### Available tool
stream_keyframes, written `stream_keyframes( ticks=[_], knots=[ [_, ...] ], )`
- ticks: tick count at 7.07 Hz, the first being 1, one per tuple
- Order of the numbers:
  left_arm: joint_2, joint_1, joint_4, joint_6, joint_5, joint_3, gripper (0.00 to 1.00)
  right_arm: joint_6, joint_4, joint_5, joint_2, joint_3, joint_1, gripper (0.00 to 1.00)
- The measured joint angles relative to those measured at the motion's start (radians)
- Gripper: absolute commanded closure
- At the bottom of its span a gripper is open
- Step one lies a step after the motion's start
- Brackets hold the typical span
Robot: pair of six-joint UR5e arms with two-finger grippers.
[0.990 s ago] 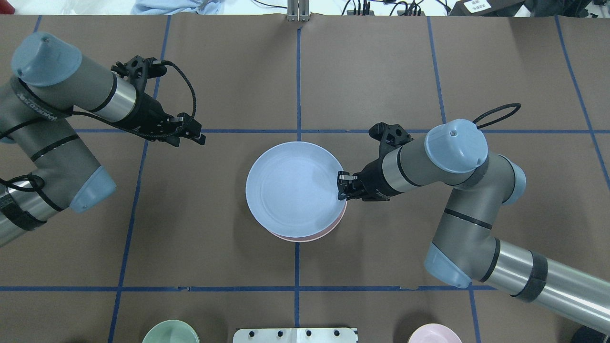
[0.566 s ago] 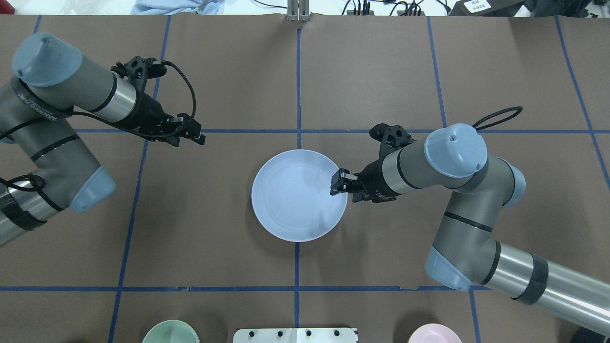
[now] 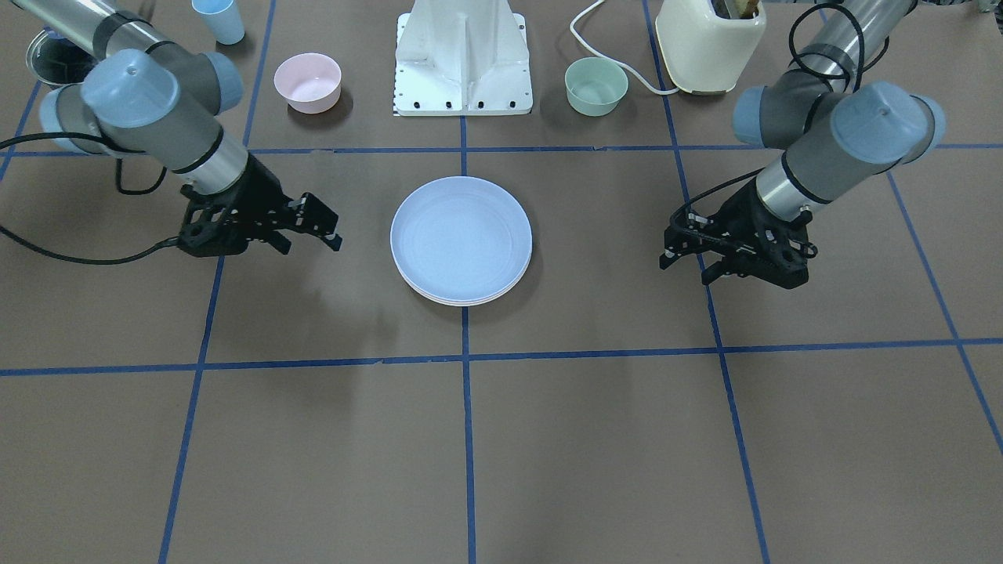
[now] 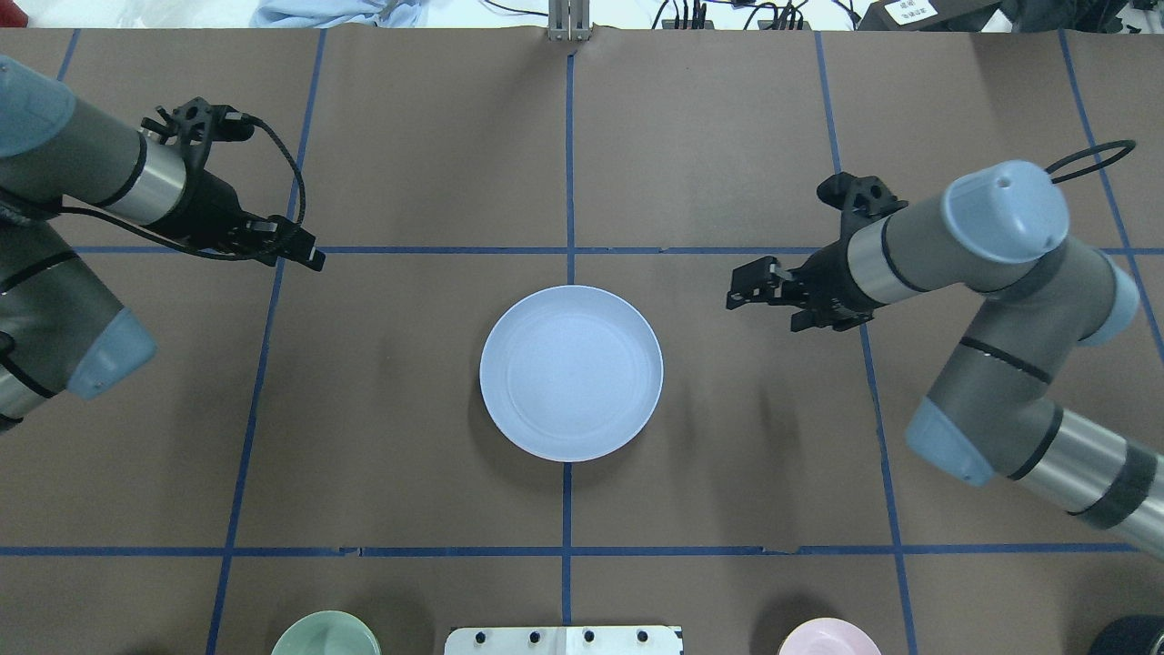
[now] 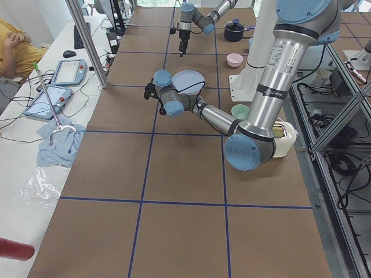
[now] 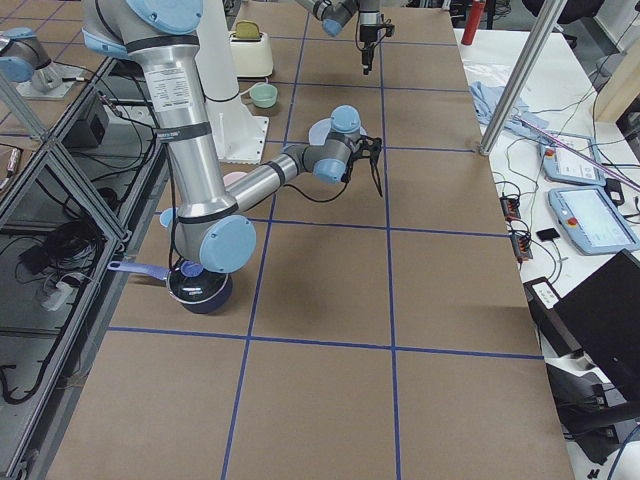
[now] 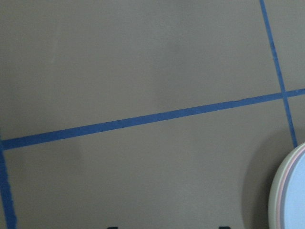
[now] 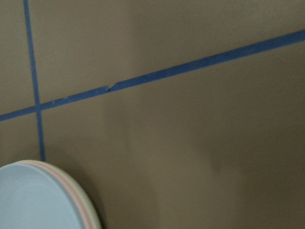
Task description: Stack three plates with pink and blue
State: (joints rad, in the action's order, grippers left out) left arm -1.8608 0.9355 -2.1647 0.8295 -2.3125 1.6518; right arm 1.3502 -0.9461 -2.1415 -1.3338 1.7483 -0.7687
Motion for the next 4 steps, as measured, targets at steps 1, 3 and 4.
stream_keyframes(
  ticks=[1,3,4],
  knots=[
    [0.052,0.071,0.003,-0.098,-0.037,0.013,0.24,-0.145,-0.015,-0.059,-0.065,-0.002,-0.091,0.00],
    [0.155,0.242,0.027,-0.379,-0.067,0.019,0.24,-0.554,-0.179,-0.134,-0.156,0.001,-0.295,0.00],
    [0.179,0.335,0.083,-0.540,-0.067,0.016,0.24,-0.769,-0.293,-0.146,-0.179,0.001,-0.393,0.00]
  ],
)
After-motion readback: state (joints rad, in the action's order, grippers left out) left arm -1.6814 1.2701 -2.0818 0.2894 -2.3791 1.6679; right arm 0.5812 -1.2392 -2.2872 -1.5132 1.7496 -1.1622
